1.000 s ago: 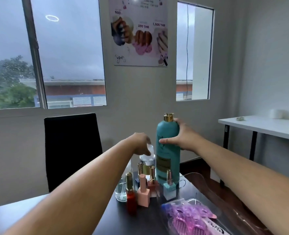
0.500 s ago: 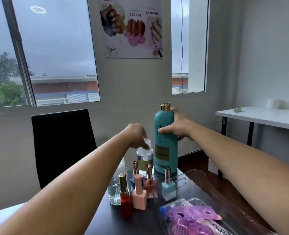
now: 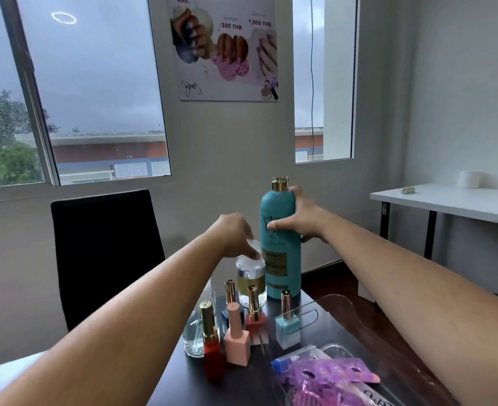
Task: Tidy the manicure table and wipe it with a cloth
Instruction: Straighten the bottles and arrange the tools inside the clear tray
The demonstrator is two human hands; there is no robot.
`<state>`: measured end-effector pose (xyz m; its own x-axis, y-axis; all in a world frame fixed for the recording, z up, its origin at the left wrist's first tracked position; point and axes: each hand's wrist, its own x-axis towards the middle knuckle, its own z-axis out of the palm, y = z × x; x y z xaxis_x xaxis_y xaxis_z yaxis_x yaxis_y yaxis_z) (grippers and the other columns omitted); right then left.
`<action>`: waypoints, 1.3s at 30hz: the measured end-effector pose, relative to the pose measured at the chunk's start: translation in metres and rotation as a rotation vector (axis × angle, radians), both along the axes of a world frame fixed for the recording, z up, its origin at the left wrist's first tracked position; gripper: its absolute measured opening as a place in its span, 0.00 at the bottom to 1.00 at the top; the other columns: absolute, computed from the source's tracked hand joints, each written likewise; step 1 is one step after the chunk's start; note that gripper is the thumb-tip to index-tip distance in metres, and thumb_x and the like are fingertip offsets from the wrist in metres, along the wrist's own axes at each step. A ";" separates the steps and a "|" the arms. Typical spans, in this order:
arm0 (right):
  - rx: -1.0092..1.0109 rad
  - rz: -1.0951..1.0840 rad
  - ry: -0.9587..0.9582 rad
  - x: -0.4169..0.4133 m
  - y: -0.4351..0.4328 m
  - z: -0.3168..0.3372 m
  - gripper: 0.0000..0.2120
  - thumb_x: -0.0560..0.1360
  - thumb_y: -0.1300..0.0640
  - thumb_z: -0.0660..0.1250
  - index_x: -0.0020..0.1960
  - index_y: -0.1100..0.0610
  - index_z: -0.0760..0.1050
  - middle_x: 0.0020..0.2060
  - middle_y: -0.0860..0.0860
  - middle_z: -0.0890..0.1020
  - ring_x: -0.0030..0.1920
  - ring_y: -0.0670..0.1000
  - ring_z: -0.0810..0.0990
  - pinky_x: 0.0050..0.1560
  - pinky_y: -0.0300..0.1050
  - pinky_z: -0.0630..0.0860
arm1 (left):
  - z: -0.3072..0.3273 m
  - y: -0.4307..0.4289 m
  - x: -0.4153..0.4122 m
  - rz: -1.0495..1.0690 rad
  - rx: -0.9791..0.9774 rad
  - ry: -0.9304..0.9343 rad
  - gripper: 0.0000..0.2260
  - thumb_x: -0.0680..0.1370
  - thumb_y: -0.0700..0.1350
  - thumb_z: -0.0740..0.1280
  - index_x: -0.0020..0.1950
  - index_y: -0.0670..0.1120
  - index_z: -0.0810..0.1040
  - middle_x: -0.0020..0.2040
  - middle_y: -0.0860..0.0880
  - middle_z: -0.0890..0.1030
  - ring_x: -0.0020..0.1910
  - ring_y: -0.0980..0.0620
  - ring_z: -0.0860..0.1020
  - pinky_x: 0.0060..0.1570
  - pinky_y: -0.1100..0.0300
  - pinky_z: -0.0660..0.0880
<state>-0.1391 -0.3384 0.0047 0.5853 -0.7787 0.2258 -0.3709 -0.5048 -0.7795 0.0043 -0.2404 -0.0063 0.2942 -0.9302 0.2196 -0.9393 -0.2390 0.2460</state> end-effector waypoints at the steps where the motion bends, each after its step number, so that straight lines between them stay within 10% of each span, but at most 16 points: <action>1: -0.002 0.001 -0.003 0.000 0.001 0.000 0.36 0.66 0.55 0.76 0.66 0.47 0.59 0.58 0.55 0.71 0.57 0.59 0.75 0.45 0.57 0.80 | -0.001 0.000 0.001 0.000 -0.001 0.007 0.23 0.67 0.49 0.75 0.59 0.44 0.78 0.57 0.46 0.80 0.51 0.49 0.78 0.46 0.61 0.76; 5: -0.002 0.007 0.012 -0.005 0.004 0.000 0.38 0.67 0.53 0.76 0.69 0.48 0.57 0.61 0.56 0.71 0.60 0.58 0.74 0.53 0.61 0.78 | -0.003 0.005 0.002 -0.012 0.017 0.065 0.25 0.69 0.51 0.74 0.63 0.46 0.75 0.60 0.46 0.78 0.46 0.51 0.77 0.34 0.67 0.76; 10: -0.118 -0.048 0.093 -0.023 0.019 0.006 0.47 0.68 0.46 0.75 0.76 0.53 0.51 0.72 0.56 0.65 0.70 0.58 0.66 0.67 0.57 0.66 | 0.007 0.030 0.002 0.011 -0.006 -0.004 0.30 0.70 0.57 0.71 0.69 0.50 0.68 0.66 0.47 0.74 0.63 0.47 0.72 0.63 0.54 0.67; 17: -0.366 0.139 0.185 -0.045 0.070 0.000 0.08 0.70 0.53 0.74 0.47 0.48 0.77 0.43 0.42 0.80 0.45 0.43 0.79 0.41 0.33 0.72 | 0.027 0.107 0.019 0.011 0.045 0.030 0.27 0.68 0.60 0.71 0.65 0.53 0.73 0.62 0.49 0.77 0.57 0.50 0.77 0.61 0.57 0.69; 24: -0.393 0.270 0.557 -0.040 0.091 -0.018 0.12 0.69 0.54 0.75 0.52 0.51 0.82 0.44 0.43 0.83 0.43 0.39 0.77 0.41 0.32 0.71 | 0.005 0.134 0.032 0.019 0.166 0.049 0.23 0.68 0.52 0.74 0.62 0.54 0.75 0.57 0.50 0.79 0.51 0.52 0.77 0.56 0.59 0.72; 39: -0.452 0.148 0.551 -0.034 0.056 -0.029 0.04 0.69 0.62 0.74 0.43 0.57 0.83 0.38 0.48 0.83 0.43 0.47 0.81 0.43 0.36 0.75 | -0.011 0.085 0.038 0.040 -0.030 0.186 0.20 0.65 0.46 0.78 0.55 0.46 0.79 0.44 0.48 0.81 0.41 0.45 0.83 0.39 0.57 0.81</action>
<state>-0.1728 -0.2825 -0.0242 0.7986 -0.5832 0.1490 -0.5526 -0.8085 -0.2024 0.0418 -0.1554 -0.0175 0.3687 -0.9108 0.1856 -0.8670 -0.2649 0.4221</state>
